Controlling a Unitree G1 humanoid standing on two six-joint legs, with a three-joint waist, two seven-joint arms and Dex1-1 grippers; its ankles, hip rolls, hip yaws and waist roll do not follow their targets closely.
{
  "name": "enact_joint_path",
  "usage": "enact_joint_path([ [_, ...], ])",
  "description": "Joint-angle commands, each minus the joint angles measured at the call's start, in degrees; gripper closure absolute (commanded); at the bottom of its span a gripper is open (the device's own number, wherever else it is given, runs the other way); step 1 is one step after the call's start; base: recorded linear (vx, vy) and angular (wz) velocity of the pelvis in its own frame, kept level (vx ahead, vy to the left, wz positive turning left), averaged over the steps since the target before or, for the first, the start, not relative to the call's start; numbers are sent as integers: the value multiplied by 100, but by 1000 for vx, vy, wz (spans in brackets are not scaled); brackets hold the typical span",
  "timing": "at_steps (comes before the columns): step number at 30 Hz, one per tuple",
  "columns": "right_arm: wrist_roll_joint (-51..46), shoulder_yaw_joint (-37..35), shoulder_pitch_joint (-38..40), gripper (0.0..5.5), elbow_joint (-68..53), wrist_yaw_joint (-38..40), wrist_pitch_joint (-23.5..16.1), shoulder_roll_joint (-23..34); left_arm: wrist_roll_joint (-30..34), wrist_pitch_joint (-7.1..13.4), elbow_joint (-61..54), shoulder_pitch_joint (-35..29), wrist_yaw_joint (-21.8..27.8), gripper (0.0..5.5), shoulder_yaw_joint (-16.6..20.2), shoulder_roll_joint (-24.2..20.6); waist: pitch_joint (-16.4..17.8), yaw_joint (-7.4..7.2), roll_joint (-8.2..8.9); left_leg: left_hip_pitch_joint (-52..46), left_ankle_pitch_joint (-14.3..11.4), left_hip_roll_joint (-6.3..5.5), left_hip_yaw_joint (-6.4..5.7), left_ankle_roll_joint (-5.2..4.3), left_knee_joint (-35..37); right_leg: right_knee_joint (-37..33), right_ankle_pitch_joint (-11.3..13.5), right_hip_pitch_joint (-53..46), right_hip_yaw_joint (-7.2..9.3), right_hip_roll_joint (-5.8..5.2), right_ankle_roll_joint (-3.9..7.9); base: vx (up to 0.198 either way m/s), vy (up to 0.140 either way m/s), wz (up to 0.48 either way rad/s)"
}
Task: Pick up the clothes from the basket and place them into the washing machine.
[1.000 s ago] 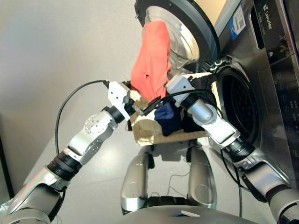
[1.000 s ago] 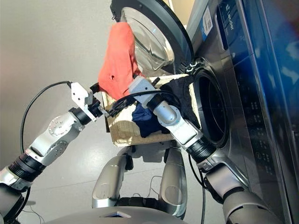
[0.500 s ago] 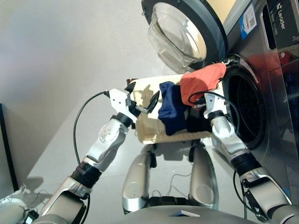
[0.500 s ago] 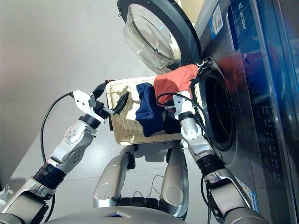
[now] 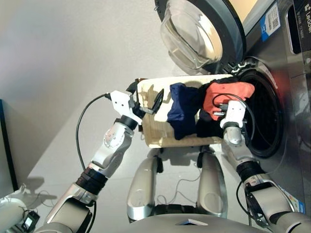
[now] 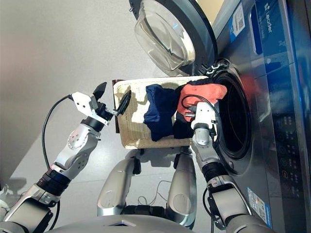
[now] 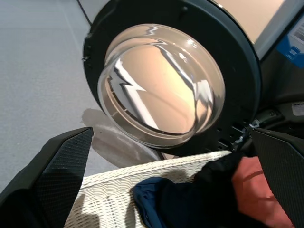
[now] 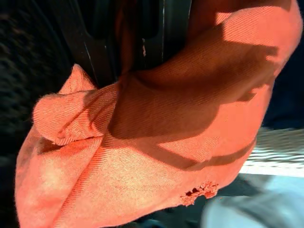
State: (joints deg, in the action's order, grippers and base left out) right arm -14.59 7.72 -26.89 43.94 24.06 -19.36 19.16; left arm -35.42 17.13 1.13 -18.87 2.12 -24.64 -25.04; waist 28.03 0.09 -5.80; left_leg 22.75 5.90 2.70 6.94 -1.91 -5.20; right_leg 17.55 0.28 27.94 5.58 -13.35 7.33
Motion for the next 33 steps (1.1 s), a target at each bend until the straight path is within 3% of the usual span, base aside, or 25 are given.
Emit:
enact_joint_path([
  [1,-161,-427,-496,550,-59,546,-638,88,5,487,-274,-97,-106,0,-17,81,-86,74,97,393,-646,7,-159,-205,-1027,-292,364,-49,-458,-156,286,-64,-16,216],
  [6,-580,-1129,-1059,550,445,1106,-846,585,-101,506,-220,-163,-160,0,-106,110,23,182,-37,1000,-824,9,-284,-196,-1583,399,95,569,-561,-32,229,-67,-34,196],
  [16,-1001,-1471,-1962,550,1488,1577,-852,2054,-150,548,-537,-252,-170,0,-367,-54,163,303,-303,2114,-1066,27,-390,-229,-2400,1299,-203,1721,-692,49,171,-26,-11,41],
  [22,-1547,-1514,-2225,550,2250,1601,-695,2667,-182,540,-696,-336,-267,0,-473,-162,175,351,-333,2516,-1115,60,-392,-261,-2650,1568,-269,2158,-740,72,154,0,0,0],
  [33,-3321,-2000,-2758,550,2613,1747,-983,3146,-361,527,-899,-487,-688,0,-306,-220,176,252,-262,2807,-1225,115,-331,-300,-2837,1739,-329,2515,-802,122,133,0,0,0],
])
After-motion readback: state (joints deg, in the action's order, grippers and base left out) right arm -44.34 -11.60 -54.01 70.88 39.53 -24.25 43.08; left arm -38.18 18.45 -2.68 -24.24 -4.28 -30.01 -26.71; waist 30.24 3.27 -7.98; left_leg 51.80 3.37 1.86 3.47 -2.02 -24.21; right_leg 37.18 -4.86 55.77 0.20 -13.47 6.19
